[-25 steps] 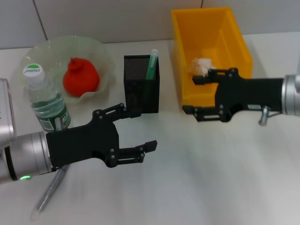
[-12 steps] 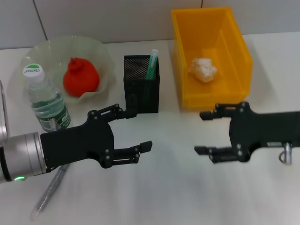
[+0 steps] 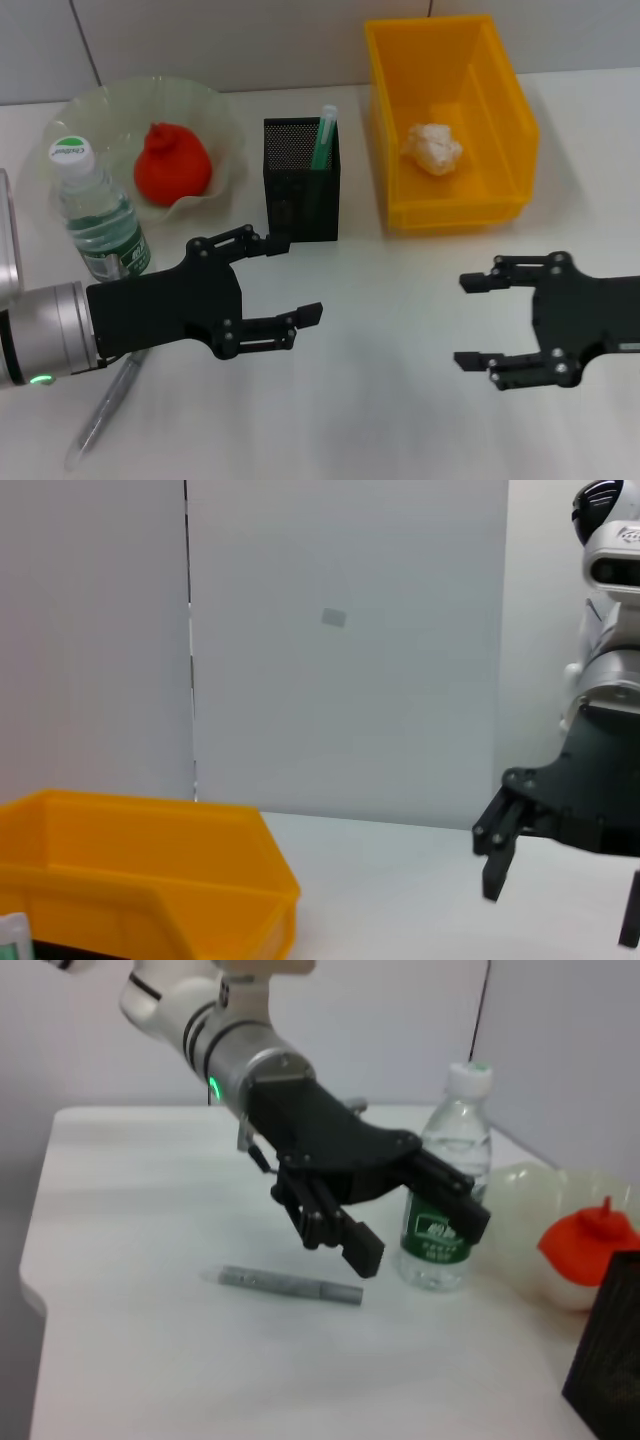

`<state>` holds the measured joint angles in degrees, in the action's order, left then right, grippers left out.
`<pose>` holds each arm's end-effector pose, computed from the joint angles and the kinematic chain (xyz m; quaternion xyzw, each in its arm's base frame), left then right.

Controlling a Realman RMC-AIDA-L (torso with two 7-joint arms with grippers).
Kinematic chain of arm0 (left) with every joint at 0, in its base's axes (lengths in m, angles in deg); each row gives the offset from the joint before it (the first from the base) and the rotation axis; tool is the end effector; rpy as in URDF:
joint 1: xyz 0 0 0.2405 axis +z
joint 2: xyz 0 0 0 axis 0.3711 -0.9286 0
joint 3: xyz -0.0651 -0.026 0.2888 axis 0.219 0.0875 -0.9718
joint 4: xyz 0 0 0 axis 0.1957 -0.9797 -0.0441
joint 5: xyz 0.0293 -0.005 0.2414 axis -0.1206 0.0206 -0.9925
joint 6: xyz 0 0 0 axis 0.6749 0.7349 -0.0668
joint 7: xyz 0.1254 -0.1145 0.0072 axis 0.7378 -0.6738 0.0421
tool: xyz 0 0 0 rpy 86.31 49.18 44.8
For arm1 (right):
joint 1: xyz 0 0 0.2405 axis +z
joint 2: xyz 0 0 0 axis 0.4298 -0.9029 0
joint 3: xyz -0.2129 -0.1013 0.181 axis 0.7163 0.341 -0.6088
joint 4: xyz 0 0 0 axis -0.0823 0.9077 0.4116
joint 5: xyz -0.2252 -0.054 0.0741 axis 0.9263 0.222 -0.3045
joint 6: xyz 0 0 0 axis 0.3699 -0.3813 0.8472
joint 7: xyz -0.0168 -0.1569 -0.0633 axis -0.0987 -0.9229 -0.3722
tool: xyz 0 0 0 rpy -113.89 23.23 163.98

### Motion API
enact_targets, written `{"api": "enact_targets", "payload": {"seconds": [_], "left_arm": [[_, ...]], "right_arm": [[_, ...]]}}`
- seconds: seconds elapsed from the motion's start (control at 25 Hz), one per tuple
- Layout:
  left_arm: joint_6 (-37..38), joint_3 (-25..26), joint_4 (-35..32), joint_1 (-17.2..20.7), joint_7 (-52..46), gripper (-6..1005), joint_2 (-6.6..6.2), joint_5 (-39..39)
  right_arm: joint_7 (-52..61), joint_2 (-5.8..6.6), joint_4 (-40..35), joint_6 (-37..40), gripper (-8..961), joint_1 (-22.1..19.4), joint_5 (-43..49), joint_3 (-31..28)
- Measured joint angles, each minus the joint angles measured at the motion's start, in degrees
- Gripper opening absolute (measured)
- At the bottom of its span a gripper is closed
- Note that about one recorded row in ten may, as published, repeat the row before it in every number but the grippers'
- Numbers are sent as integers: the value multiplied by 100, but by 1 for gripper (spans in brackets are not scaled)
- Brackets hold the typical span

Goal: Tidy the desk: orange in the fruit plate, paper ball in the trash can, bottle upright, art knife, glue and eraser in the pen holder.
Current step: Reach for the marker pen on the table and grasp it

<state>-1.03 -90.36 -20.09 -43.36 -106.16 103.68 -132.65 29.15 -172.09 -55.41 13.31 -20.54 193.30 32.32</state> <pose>-0.2622 0.3472 -0.0926 -0.9475 -0.0588 -0.2946 0.1100 0.2903 0.2964 0.0055 -0.9764 0.0383 0.1433 0.1567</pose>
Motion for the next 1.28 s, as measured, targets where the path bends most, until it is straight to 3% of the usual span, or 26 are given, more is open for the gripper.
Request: {"api": "enact_targets", "payload": {"seconds": [0.36, 0.52, 0.6, 0.72, 0.88, 0.92, 0.96, 1.2, 1.28], "left_arm": [[-281, 115, -139, 32, -507, 846, -67, -391], [-313, 576, -619, 157, -1111, 845, -25, -1288], [-313, 576, -619, 157, -1111, 845, -25, -1288], [-307, 752, -1279, 454, -1624, 845, -14, -1781], [-307, 752, -1279, 454, -1624, 845, -14, -1781], [-201, 799, -2039, 769, -2305, 845, 6, -2263], [-104, 801, -2386, 910, -2598, 845, 46, -2509], [-18, 769, -3208, 1155, -3459, 844, 110, -3134], [-18, 769, -3208, 1155, -3459, 844, 110, -3134]], "right_arm": [[-318, 16, 221, 87, 757, -88, -297, -172], [-296, 19, 221, 64, 757, -37, -297, -175], [-289, 20, 237, 56, 757, -13, -296, -176], [-283, 21, 322, 35, 757, 88, -297, -179], [-281, 20, 374, 31, 757, 151, -297, -179], [-279, 20, 436, 34, 756, 205, -297, -179], [-279, 20, 436, 34, 756, 205, -297, -179], [-312, 24, 607, 23, 756, 322, -295, -176], [-320, 24, 678, -6, 756, 377, -294, -177]]}}
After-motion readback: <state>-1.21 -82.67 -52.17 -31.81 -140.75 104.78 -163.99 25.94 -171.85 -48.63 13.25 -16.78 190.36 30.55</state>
